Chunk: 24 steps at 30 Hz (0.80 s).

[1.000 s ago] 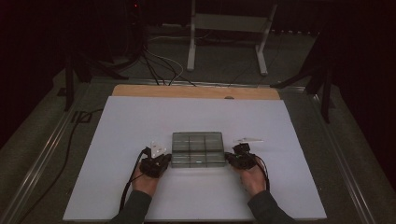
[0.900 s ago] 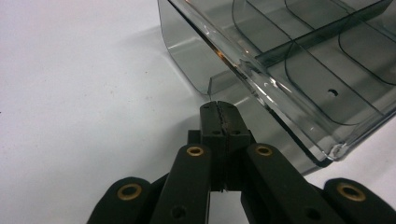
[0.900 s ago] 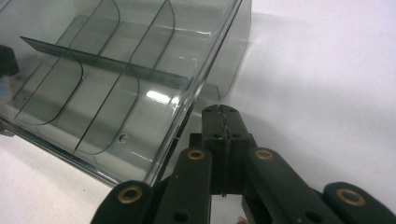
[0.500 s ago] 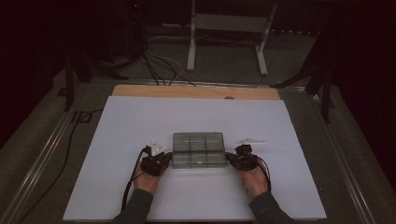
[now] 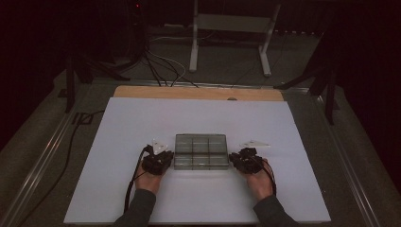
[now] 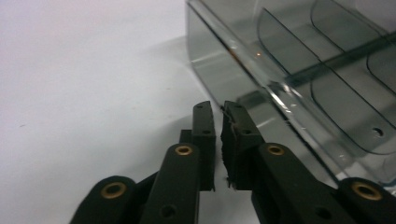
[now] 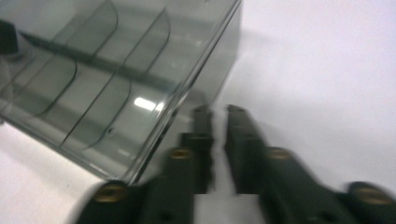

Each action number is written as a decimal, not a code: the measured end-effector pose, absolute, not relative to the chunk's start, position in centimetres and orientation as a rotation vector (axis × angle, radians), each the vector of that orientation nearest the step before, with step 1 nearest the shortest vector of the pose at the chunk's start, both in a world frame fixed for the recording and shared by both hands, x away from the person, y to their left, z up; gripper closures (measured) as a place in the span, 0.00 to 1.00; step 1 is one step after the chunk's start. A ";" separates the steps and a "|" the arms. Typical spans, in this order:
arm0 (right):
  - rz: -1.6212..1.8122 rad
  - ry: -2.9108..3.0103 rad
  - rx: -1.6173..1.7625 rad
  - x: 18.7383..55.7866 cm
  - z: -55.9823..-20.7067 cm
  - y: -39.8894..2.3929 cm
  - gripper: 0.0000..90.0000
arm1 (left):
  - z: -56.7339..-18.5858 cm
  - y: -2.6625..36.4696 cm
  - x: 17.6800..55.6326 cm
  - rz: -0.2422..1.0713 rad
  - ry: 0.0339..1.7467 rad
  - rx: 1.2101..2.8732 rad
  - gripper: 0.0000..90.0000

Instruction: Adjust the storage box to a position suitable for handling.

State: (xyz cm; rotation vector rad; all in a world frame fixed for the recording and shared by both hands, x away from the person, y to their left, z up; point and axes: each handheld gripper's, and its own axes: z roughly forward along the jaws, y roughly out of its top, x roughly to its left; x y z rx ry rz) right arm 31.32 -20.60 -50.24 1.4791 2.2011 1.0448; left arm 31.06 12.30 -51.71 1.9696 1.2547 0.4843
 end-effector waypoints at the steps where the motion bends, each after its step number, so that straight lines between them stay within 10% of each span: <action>1: 1.056 2.179 1.476 31.3 -50.0 -20.9 0.80 | -51.5 12.6 31.0 0.483 1.255 1.956 0.90; 10: 1.140 2.055 1.468 30.8 -47.8 -23.6 0.19 | -49.4 14.5 29.9 0.491 1.198 1.824 0.52; 19: 1.265 2.009 1.412 29.2 -47.7 -26.0 0.03 | -48.2 15.5 28.6 0.493 1.150 1.784 0.02; 24: 1.336 1.941 1.388 28.4 -47.3 -27.1 0.00 | -47.5 16.0 27.8 0.480 1.108 1.757 0.01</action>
